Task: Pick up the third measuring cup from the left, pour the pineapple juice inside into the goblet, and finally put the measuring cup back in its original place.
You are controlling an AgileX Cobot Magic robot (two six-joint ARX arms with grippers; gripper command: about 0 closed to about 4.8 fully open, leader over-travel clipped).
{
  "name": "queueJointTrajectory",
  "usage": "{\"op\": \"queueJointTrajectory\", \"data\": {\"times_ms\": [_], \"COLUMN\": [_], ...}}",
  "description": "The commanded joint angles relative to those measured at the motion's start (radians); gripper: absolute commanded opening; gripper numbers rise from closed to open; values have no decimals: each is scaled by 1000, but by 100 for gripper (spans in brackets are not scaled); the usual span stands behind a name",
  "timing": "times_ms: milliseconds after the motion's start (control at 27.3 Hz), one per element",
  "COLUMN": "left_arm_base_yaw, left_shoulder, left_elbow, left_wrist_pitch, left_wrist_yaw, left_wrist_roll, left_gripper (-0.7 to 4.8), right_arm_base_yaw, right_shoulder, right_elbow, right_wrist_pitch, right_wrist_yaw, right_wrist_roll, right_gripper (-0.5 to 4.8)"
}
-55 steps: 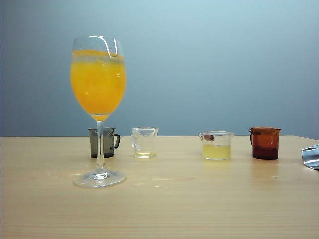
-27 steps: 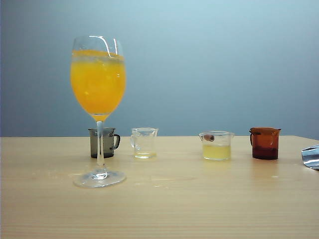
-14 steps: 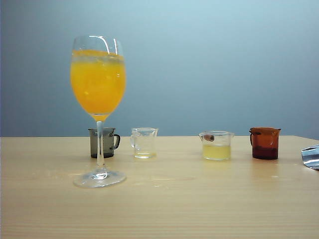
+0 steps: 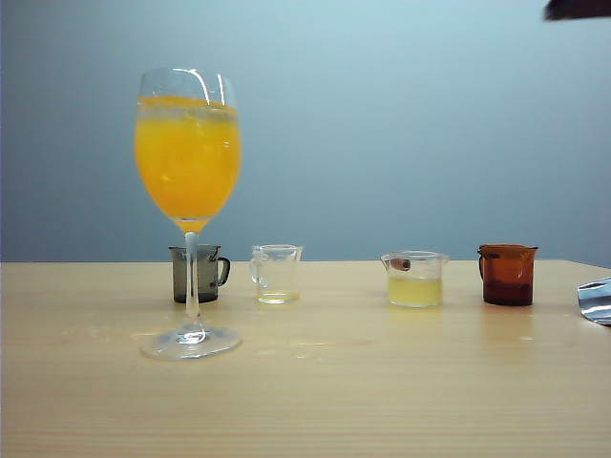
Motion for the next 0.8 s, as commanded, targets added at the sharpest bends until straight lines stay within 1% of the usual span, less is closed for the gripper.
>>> {"op": "queueJointTrajectory", "data": {"times_ms": [37,366,475,622,768,805], "left_arm_base_yaw": [0,0,0,0,0,0], "left_shoulder": [-1,-1,-1,-1,-1,-1], "left_elbow": [5,5,5,5,5,5], "left_wrist_pitch": [13,14,14,14,14,14], "left_wrist_yaw": [8,8,8,9,9,10], "left_wrist_roll": [3,3,3,3,3,3], "left_gripper": [-5,-5,-5,-5,-5,-5], "right_arm_base_yaw": [24,32,32,32,33,34], "right_shoulder": [66,269,365,445,541,594], "right_elbow": [1,-43,-105,-125,-127,-127], "right_wrist_pitch": [61,283,433,495,578,634], "right_wrist_yaw": [2,2,-1,-2,-47,-69], "right_wrist_roll": [4,-3,-8,-8,-7,-7], "right_gripper": [-5,-5,-5,-5,-5,-5]}}
